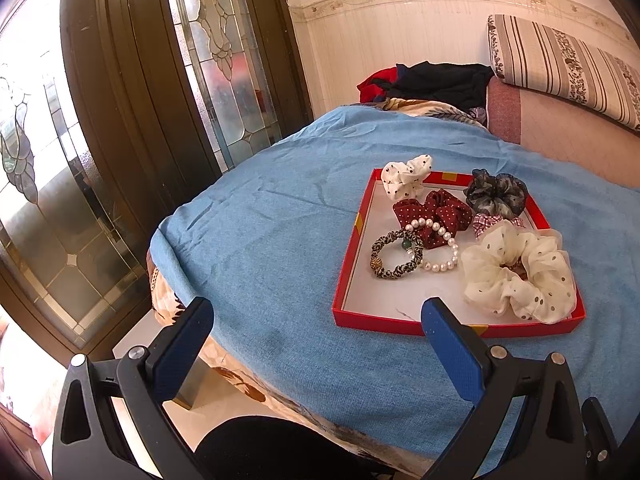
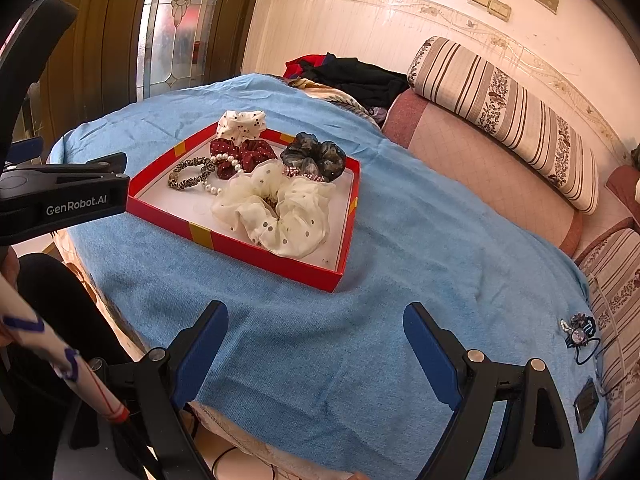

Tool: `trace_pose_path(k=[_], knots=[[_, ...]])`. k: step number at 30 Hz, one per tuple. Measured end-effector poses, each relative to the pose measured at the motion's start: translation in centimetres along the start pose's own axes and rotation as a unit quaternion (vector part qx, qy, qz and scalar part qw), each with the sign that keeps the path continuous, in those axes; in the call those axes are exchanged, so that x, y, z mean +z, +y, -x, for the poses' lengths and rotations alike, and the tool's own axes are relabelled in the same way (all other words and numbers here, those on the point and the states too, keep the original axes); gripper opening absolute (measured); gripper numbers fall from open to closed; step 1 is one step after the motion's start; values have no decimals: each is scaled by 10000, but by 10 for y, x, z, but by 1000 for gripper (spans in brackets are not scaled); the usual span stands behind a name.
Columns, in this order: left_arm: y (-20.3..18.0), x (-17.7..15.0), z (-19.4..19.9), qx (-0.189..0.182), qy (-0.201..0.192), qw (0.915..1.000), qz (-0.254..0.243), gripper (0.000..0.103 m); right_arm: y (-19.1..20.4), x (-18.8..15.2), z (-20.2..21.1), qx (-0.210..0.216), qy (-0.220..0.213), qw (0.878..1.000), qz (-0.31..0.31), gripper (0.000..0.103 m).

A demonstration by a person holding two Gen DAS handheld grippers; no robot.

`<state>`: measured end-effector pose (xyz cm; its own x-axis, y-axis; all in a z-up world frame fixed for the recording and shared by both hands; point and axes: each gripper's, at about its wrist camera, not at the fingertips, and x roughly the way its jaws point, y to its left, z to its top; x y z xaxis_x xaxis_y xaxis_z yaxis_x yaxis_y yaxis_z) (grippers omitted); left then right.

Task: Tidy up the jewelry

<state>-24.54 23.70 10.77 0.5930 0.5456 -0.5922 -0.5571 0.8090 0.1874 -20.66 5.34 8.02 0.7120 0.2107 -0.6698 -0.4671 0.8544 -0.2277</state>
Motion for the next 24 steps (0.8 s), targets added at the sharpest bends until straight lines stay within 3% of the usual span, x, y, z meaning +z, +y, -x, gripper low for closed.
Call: trace_pose_path(k=[20, 24], knots=[[-2, 1, -7, -5, 105, 9998, -161, 103, -1, -1, -1, 17, 13, 10000, -8, 92], [-2, -1, -3, -18, -20, 9997, -230, 103, -4, -2, -4, 26, 40, 10000, -66, 92]])
